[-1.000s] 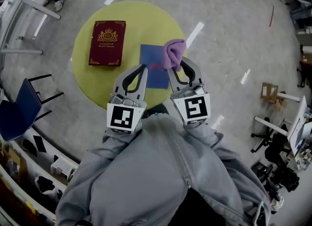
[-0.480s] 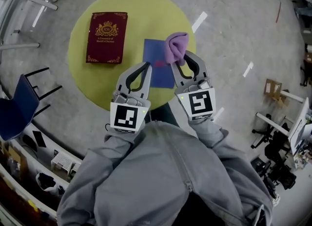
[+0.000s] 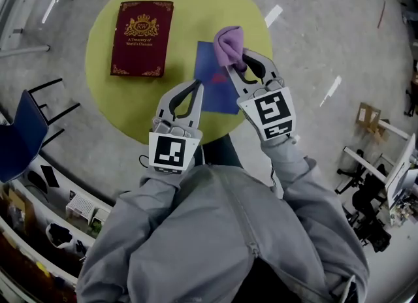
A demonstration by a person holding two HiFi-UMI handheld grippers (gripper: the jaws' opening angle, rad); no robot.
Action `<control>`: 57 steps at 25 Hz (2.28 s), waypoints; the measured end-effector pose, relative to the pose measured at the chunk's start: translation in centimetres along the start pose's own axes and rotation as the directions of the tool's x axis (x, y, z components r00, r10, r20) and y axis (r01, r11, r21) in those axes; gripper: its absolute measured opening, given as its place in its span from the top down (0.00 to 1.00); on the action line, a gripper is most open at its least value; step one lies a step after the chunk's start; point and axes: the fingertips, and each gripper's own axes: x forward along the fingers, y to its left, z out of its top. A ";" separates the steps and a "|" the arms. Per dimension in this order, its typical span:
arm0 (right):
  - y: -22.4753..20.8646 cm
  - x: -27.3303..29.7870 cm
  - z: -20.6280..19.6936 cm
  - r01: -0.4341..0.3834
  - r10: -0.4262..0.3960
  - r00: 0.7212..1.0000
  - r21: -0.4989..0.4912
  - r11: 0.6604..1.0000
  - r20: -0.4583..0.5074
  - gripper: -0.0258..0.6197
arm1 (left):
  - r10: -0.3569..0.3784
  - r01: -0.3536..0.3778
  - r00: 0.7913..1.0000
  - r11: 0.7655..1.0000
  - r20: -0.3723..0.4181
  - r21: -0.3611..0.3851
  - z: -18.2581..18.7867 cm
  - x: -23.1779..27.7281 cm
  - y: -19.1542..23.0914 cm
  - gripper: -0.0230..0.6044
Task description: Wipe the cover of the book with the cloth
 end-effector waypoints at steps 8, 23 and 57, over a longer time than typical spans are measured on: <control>0.1 3.8 -1.9 -0.144 0.126 0.981 -0.117 0.983 -0.149 0.81 | 0.005 -0.006 0.996 1.000 -0.092 -0.011 -4.1 0.6 0.6 0.93; 1.2 7.7 -5.0 -0.428 0.233 0.829 -0.308 0.850 -0.508 0.81 | -0.051 0.030 0.953 0.997 -0.298 -0.075 -11.3 0.6 -0.1 0.93; -0.4 8.0 -9.6 -0.541 0.101 0.643 -0.357 0.761 -0.759 0.81 | -0.083 0.042 0.860 0.995 -0.503 -0.093 -16.6 0.9 -2.6 0.94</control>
